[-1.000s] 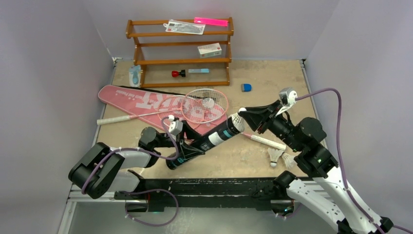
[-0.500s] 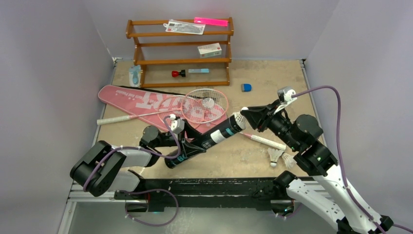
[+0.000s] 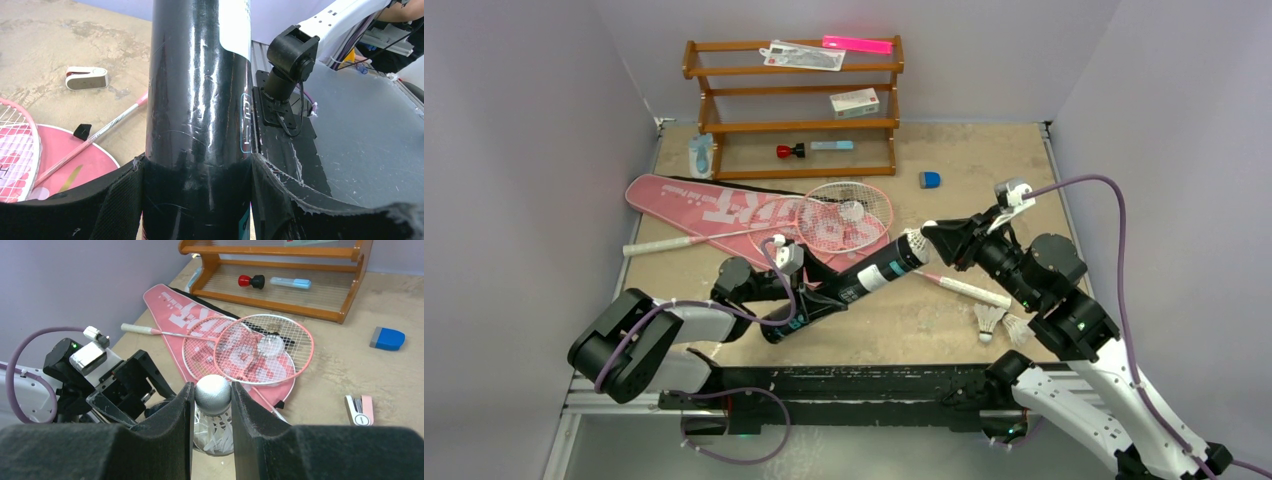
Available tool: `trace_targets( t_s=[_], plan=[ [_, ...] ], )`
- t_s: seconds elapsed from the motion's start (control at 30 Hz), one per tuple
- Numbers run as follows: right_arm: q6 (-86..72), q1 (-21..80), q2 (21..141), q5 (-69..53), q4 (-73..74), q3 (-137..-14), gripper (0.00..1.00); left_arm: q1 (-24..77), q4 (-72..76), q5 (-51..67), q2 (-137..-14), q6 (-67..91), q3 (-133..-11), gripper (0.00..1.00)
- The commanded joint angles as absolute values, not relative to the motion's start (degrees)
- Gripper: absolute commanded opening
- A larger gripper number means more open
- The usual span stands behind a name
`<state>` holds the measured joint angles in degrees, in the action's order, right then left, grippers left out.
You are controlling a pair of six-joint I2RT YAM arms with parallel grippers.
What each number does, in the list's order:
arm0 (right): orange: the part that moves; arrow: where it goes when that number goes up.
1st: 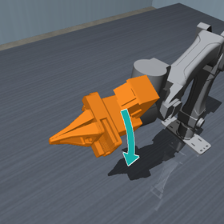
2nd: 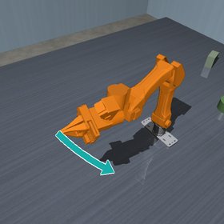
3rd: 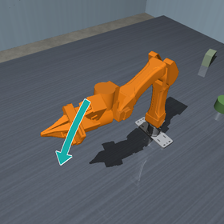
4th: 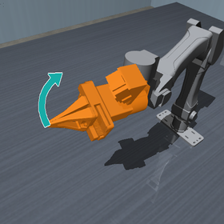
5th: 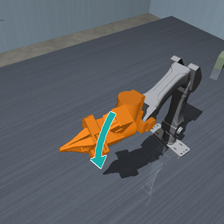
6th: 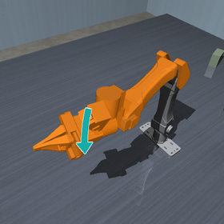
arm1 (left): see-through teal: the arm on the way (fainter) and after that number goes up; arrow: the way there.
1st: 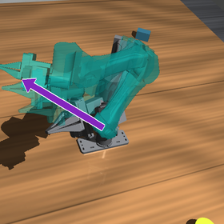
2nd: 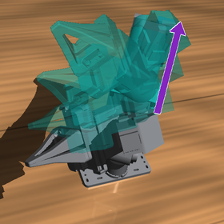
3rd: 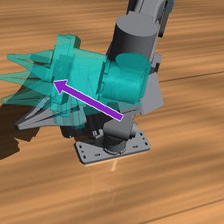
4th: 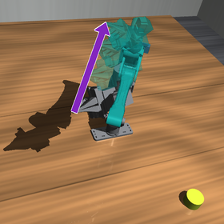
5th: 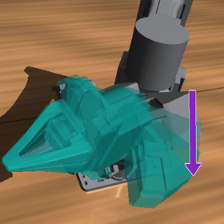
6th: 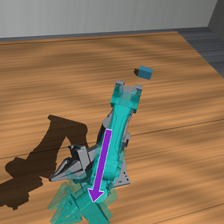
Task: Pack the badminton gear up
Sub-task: Place the shuttlecock at the shuttle tube.
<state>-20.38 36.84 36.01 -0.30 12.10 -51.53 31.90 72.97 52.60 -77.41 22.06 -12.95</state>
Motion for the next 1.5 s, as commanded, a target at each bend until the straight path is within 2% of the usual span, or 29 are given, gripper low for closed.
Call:
trace_targets(
  t_s=[0.0,0.63,0.93,1.13,1.47],
  plan=[
    [-23.1,37.1,36.9,-1.5,13.4,-54.7,0.0,31.6,73.8,49.7,-77.4,20.5,-13.8,0.48],
    [-33.7,37.0,38.3,-4.3,17.2,-54.3,0.0,31.6,80.0,52.0,-76.9,20.8,-12.0,0.48],
    [-35.1,37.0,39.8,-6.4,23.6,-58.2,0.0,31.6,81.8,55.4,-75.0,17.3,-11.0,0.48],
    [-33.5,37.0,38.6,-3.3,28.3,-60.4,0.0,31.6,80.7,55.8,-72.7,14.4,-10.2,0.48],
    [-33.2,37.0,36.2,-3.4,30.0,-58.6,0.0,31.6,80.2,54.9,-70.1,14.5,-9.8,0.48]
  ],
)
